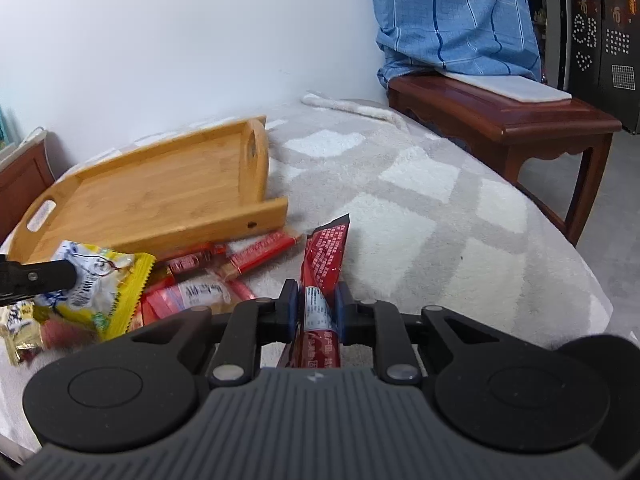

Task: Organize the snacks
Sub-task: 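Carry the yellow chip bag with the left tool while the right tool carries the red stick onto the tray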

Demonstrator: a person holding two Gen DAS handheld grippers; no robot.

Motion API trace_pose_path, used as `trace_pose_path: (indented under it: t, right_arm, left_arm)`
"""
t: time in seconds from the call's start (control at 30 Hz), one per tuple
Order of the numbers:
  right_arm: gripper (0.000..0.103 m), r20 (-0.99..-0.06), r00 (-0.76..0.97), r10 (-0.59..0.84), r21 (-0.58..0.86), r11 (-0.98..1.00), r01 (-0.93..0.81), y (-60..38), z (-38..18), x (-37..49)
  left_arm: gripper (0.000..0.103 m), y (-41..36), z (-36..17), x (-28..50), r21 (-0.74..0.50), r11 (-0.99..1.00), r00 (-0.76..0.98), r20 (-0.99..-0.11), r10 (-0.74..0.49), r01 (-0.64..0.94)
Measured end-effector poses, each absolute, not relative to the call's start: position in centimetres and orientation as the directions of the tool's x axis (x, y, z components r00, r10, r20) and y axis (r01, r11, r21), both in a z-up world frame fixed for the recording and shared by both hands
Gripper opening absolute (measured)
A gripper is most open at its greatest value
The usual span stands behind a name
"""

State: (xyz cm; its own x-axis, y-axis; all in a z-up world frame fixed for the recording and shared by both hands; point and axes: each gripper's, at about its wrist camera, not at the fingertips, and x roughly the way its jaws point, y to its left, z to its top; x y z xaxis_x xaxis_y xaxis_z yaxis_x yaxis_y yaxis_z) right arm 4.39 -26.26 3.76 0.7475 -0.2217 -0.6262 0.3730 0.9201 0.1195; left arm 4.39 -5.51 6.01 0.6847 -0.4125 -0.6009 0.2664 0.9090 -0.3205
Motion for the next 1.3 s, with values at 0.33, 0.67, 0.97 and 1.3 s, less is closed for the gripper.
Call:
trace_pose_path:
  t: [0.33, 0.67, 0.97, 1.3]
  right_arm:
    - [0.021, -0.559, 0.799, -0.22, 0.113, 0.935, 0.336, -26.3, 7.0, 5.1]
    - [0.021, -0.527, 0.849, -0.047, 0.213, 0.959, 0.186, -26.5, 10.0, 10.8]
    - [0.021, -0.567, 0.819, 0.089, 0.293, 0.951, 0.1, -27.1, 8.9, 18.9]
    - [0.022, -0.625, 0.767, 0.145, 0.326, 0.942, 0.087, -27.1, 5.6, 22.8]
  left_arm:
    - [0.01, -4.6, 7.9, 6.5, -0.365, 0.894, 0.699, -0.567, -0.436, 0.261]
    - [0.01, -2.4, 10.4, 11.8, -0.446, 0.874, 0.737, -0.523, -0.429, 0.192]
    - [0.01, -2.7, 8.6, 18.3, -0.484, 0.867, 0.722, -0.556, -0.411, 0.12]
    - [0.01, -4.2, 4.8, 21.4, -0.474, 0.877, 0.686, -0.614, -0.391, 0.075]
